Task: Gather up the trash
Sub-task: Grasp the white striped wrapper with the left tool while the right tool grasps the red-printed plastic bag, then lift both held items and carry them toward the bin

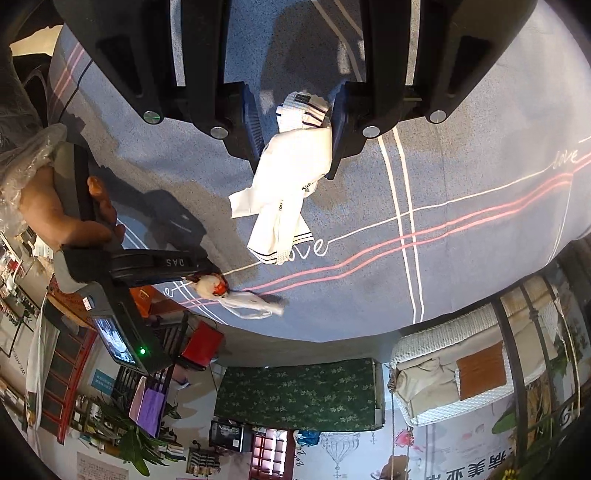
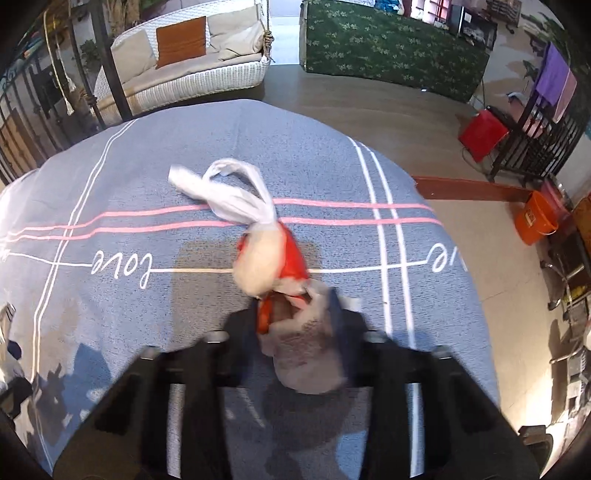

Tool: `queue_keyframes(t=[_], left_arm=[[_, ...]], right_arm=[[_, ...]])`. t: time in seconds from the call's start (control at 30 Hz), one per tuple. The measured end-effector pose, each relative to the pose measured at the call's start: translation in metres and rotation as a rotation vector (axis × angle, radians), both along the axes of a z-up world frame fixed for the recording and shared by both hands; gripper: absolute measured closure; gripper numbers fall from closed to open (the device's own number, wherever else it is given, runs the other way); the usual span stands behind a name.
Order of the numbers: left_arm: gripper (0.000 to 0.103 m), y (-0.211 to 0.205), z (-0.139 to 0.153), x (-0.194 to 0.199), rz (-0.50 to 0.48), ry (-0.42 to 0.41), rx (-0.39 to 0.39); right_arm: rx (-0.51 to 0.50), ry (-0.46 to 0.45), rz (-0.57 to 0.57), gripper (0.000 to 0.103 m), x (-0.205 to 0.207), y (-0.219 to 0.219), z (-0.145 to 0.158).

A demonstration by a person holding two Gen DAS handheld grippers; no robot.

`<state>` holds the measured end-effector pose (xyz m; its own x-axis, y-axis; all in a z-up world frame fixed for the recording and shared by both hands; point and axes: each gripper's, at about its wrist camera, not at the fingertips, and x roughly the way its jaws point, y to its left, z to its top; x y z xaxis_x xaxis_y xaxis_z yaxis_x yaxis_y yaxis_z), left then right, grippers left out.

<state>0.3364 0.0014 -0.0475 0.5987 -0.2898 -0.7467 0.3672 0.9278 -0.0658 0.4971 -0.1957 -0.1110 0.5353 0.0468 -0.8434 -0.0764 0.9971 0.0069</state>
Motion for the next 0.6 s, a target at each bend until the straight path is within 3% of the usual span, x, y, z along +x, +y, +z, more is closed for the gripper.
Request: queue_keyframes(t=[0.13,0.6], left_arm=[[0.071,0.004,0.0,-0.005,0.003,0.002,-0.015],[0.071,0.009,0.003,-0.053,0.009,-0.011,-0.06]], right_arm=[[0.016,-0.029,-0.004,0.091,-0.011,0.003,0.006],[0.103,-0.083,0.018,0.092,-0.118,0.006,0.039]])
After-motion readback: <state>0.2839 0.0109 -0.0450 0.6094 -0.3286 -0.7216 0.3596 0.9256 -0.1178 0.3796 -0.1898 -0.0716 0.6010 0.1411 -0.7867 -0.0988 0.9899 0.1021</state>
